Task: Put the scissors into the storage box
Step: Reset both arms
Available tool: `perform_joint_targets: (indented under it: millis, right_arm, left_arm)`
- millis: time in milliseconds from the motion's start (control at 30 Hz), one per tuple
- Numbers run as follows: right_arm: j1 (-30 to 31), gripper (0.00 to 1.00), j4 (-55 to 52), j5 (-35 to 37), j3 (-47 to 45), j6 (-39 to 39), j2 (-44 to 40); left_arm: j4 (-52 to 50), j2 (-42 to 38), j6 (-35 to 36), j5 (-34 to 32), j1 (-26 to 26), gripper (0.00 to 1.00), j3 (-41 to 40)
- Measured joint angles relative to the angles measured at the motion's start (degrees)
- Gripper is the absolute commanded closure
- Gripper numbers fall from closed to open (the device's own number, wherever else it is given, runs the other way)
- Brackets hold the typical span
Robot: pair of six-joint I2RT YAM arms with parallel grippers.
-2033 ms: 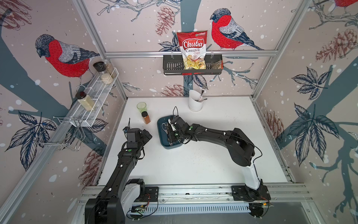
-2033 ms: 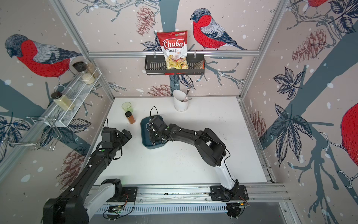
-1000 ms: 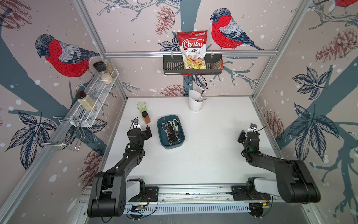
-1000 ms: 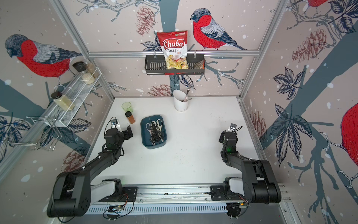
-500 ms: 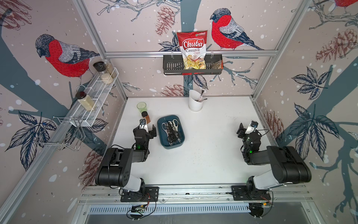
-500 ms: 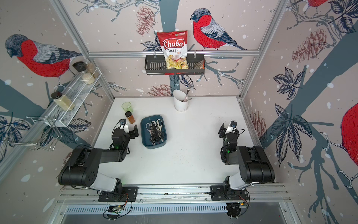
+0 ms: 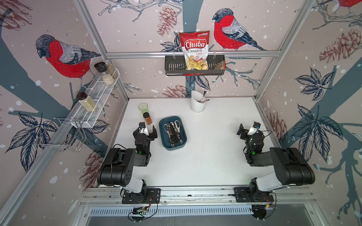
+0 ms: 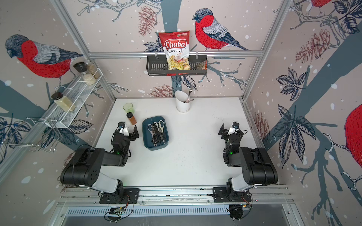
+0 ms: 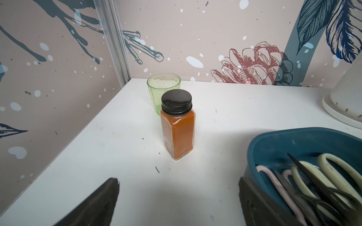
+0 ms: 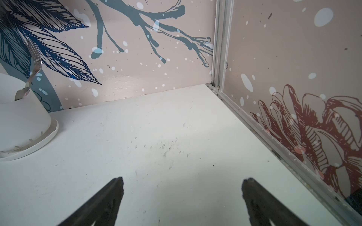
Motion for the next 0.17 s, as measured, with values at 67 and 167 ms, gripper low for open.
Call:
perform_joint_targets:
  millis: [67, 167]
  right_arm:
    - [-0.1, 0.00, 0.0, -0.2, 0.0, 0.0, 0.2]
    - [-0.3, 0.00, -0.2, -0.4, 0.3, 0.0, 0.3]
  left_arm:
    - [0.0, 0.0, 0.0, 0.0, 0.1, 0.02, 0.0]
    - [0.0, 0.0, 0.0, 0.2, 0.1, 0.01, 0.0]
